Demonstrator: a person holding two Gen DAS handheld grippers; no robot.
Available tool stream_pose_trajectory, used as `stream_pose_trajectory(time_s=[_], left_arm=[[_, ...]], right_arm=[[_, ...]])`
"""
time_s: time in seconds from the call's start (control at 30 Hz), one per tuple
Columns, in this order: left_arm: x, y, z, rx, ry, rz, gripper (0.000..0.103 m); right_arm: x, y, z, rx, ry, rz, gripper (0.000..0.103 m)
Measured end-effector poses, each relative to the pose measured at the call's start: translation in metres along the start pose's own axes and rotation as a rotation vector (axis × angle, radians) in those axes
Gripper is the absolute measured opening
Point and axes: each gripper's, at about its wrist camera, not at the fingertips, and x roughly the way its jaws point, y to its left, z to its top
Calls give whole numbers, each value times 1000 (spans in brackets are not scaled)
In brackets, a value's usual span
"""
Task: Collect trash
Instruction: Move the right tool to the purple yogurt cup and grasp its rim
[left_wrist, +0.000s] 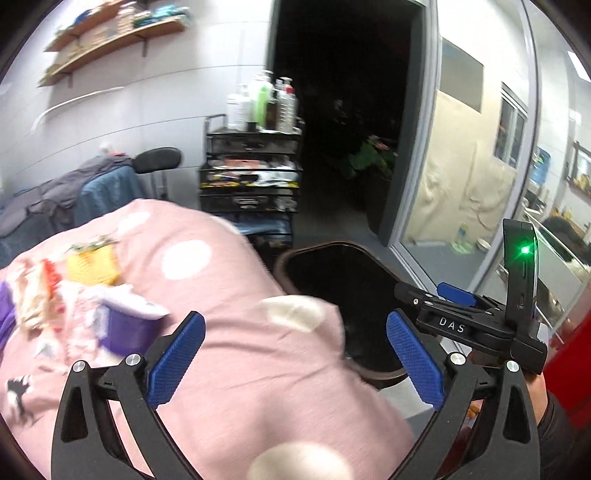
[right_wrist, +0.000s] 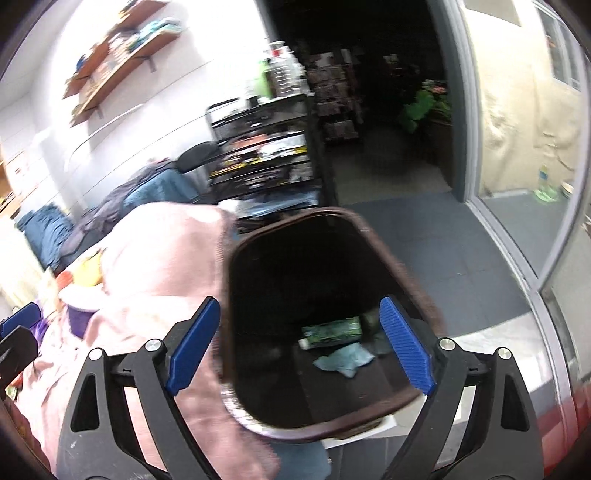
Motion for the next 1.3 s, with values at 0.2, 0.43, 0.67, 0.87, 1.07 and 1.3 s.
stream_pose_trajectory(time_s=[0.2,0.43,0.67,0.87,1.07,1.3], left_arm=[[-27,46,-27,-81,-7,114,98],[-48,118,-57,-238,21,235,98],[-74,186,-83,-326,42,380,97],[-91,233,-98,-394,65,432,97],[-99,266,-105,-446,83,453,97],[-102,288,-107,-454,102,468,97]], right_arm=[[7,56,-4,-87,48,135,89],[16,118,-9,-172,116,297,91],[22,192,-17,-316,159,419,91],[45,239,-15,-429,209,463,91],[80,274,-6,-527,264,471,77],[114,298,-7,-604,386,503,56]])
